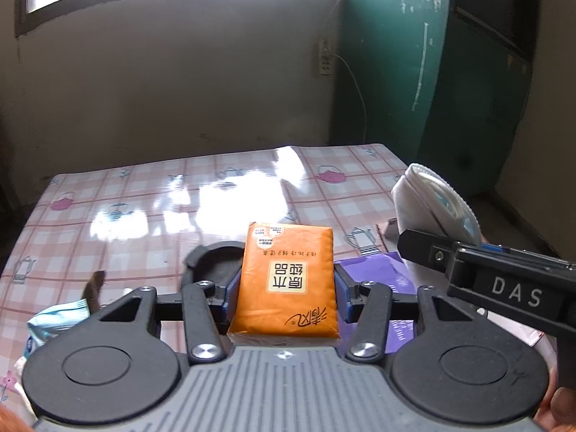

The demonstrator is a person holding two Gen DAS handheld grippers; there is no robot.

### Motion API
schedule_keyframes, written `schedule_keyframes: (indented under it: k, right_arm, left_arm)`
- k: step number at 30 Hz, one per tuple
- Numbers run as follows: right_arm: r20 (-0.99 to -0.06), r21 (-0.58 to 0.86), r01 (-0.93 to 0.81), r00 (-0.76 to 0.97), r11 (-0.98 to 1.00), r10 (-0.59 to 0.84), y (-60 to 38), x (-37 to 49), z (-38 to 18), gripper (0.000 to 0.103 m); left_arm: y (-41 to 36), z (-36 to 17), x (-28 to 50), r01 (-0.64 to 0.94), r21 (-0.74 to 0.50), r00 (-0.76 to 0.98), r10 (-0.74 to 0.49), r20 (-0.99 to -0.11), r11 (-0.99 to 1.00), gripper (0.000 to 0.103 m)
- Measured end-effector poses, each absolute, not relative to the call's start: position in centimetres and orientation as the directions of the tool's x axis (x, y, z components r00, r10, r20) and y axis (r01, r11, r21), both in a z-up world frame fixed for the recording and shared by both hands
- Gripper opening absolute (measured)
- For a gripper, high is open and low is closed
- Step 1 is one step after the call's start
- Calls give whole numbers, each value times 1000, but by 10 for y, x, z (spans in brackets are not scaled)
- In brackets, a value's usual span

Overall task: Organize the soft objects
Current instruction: 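Carry the tissue pack and face mask in both tools to the cardboard box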

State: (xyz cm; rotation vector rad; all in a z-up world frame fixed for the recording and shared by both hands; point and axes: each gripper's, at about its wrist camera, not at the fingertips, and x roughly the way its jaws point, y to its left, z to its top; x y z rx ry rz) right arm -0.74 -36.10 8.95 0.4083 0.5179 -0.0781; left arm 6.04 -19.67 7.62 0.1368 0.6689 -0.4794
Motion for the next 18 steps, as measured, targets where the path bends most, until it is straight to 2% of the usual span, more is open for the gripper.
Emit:
schedule_keyframes:
  k: [18]
  right_arm:
    - [-566,335,359,816,871,-118,-463,-3,59,55]
  left_arm:
    - [-279,53,67,600,-69,571,-487,-661,797,52]
